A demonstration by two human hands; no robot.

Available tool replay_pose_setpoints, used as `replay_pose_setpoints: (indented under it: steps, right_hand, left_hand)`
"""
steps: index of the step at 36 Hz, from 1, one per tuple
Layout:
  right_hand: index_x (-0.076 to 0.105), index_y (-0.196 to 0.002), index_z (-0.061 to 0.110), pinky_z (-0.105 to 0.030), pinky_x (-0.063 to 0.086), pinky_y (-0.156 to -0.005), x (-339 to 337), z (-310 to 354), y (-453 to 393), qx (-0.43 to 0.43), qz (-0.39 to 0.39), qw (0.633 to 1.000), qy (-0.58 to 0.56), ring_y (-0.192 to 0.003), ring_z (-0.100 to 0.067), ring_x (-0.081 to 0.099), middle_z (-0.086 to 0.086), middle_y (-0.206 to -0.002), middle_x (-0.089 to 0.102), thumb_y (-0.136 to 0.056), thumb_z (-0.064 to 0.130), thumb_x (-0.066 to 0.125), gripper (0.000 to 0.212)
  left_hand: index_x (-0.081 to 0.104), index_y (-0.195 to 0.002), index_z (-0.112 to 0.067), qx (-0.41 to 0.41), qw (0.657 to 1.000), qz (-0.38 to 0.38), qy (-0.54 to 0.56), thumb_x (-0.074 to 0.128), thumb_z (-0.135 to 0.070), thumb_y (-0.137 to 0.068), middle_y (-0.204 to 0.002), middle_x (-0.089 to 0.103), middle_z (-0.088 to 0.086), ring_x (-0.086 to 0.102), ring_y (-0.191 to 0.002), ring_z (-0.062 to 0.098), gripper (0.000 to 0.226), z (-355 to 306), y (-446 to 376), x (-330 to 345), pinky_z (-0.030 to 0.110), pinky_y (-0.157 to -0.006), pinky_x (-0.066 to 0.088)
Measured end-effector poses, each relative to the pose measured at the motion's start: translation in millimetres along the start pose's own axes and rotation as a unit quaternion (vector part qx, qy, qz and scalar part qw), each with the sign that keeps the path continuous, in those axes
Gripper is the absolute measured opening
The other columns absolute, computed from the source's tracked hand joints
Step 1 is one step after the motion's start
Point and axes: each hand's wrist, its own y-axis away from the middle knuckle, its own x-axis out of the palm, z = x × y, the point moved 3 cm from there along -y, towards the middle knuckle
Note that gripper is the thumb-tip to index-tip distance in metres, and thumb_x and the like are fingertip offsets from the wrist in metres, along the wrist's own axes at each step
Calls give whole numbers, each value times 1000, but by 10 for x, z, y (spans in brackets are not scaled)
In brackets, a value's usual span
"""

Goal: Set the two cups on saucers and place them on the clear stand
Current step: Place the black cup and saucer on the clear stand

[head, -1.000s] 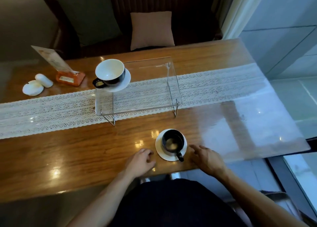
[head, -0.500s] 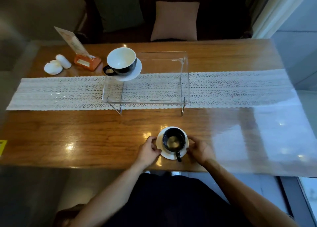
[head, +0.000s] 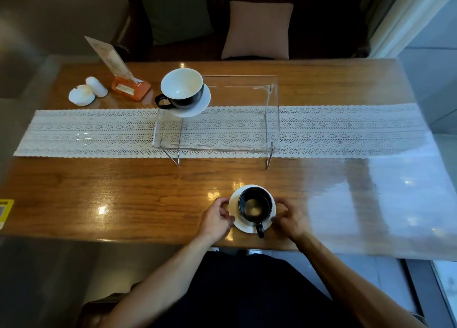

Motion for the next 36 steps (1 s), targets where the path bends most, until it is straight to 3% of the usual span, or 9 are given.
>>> replay_pose_setpoints:
  steps: [4, 7, 10, 14, 19, 23, 30, 36]
  right_hand:
    - [59, -106, 48, -46, 60, -78, -5, 31, 72, 0, 9, 1000, -23, -70, -17, 71, 2, -66, 75, -69, 10, 66, 54]
    - [58, -106, 46, -46, 59, -75, -20, 102, 186, -11, 5, 1000, -29, -67, -14, 70, 3, -67, 76, -72, 9, 66, 51]
    - [59, -108, 45, -46, 58, -79, -41, 197, 307, -18, -8, 999, -40, -76, -17, 71, 3, -72, 77, -74, 11, 69, 49]
    - [59, -106, 47, -41, 58, -75, -70, 395, 464, -37, -3, 997, -61, -71, -14, 72, 6, -73, 77, -74, 16, 68, 46]
    - [58, -104, 51, -35, 56, -63, -132, 692, 621, -62, -7, 995, -80, -69, -22, 71, 3, -71, 77, -73, 22, 66, 43]
    - [60, -103, 49, -29, 50, -58, -192, 923, 691, -74, -16, 993, -94, -69, -13, 71, 3, -70, 76, -69, 25, 65, 41]
    - [63, -102, 46, -23, 49, -51, -288, 1300, 708, -102, -35, 987, -115, -67, -14, 71, -1, -70, 75, -72, 18, 67, 41]
    - [64, -98, 42, -20, 48, -46, -367, 1584, 584, -107, -57, 985, -122, -63, -14, 71, -1, -69, 75, -75, 11, 68, 39]
  left_hand:
    - [52, -129, -20, 13, 1000, 13, 9, 72, 0, -80, -84, 67, 5, 70, -74, 26, 57, -69, 59, -98, 47, -81, 58]
    - [51, -130, -20, 34, 999, 28, 9, 73, -2, -80, -88, 70, 4, 69, -71, 18, 57, -119, 127, -202, 33, -74, 59]
    - [51, -131, -17, 52, 998, 36, 21, 73, 0, -80, -91, 67, 7, 67, -75, 20, 58, -200, 197, -326, 24, -65, 55]
    - [51, -131, -20, 66, 996, 48, 29, 73, 0, -80, -100, 63, 8, 67, -89, 28, 58, -339, 291, -511, 27, -68, 57]
    - [55, -127, -21, 97, 994, 35, 46, 74, -1, -80, -102, 64, 9, 68, -87, 32, 55, -509, 391, -755, 42, -74, 59]
    - [56, -127, -19, 114, 991, 31, 62, 73, 1, -80, -103, 64, 11, 66, -81, 27, 54, -642, 431, -935, 39, -70, 59]
    - [57, -127, -16, 157, 984, 20, 77, 71, 6, -80, -102, 64, 19, 63, -74, 28, 54, -918, 403, -1208, 29, -61, 57]
    - [56, -120, -21, 172, 983, 24, 60, 69, 8, -80, -105, 62, 23, 63, -73, 31, 51, -1187, 210, -1341, 34, -60, 55]
